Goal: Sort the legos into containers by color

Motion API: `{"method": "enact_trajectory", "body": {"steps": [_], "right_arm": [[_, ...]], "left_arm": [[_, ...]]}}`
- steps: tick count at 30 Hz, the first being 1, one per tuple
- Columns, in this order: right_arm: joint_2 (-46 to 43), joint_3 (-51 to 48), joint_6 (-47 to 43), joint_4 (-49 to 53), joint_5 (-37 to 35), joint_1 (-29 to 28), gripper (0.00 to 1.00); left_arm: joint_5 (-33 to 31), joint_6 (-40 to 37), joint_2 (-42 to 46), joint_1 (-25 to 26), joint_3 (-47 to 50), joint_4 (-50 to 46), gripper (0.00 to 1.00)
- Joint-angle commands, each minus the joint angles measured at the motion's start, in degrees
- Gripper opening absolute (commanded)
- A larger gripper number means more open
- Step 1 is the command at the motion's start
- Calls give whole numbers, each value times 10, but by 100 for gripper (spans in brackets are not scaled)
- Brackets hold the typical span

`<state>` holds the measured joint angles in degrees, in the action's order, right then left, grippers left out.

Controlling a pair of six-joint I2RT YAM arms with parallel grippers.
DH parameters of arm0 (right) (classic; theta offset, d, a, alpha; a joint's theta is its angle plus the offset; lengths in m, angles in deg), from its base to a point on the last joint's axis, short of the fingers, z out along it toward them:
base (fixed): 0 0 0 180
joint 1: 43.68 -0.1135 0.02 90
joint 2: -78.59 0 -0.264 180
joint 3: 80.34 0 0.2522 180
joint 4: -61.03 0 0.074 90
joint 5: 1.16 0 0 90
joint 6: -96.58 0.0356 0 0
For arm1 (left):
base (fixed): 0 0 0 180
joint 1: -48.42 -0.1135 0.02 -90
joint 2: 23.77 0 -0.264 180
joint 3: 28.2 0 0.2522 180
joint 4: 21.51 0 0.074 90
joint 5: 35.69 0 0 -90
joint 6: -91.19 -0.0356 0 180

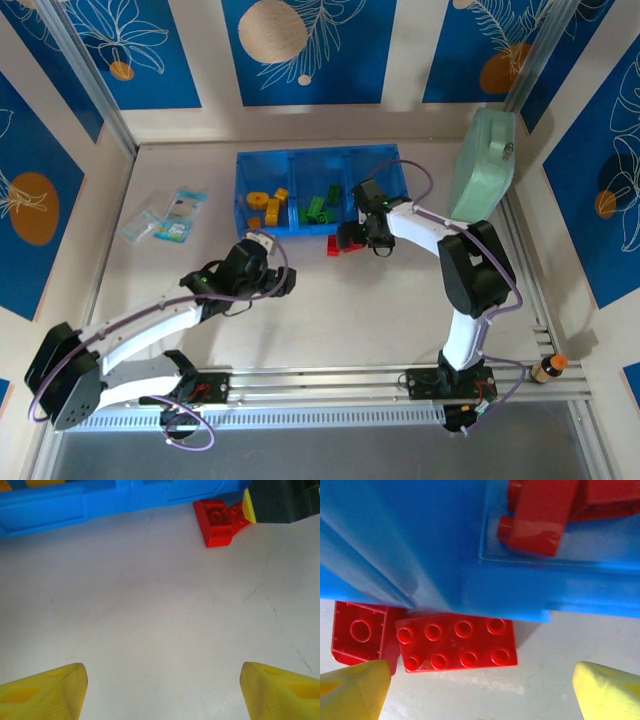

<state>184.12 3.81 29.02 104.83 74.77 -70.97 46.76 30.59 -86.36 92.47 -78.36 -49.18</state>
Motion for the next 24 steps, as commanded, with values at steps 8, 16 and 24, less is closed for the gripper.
{"method": "enact_trajectory", "body": {"steps": [8,16,24], "right_arm": [[60,39,7,27,-42,-22,90],[76,37,16,25,-39,-25,83],[12,-5,31,28,-59,-47,55]], "left_arm": [[-26,43,74,2,69,-17,79],[-35,46,89,2,85,-18,79],[-43,41,94,2,83,-30,79]]}}
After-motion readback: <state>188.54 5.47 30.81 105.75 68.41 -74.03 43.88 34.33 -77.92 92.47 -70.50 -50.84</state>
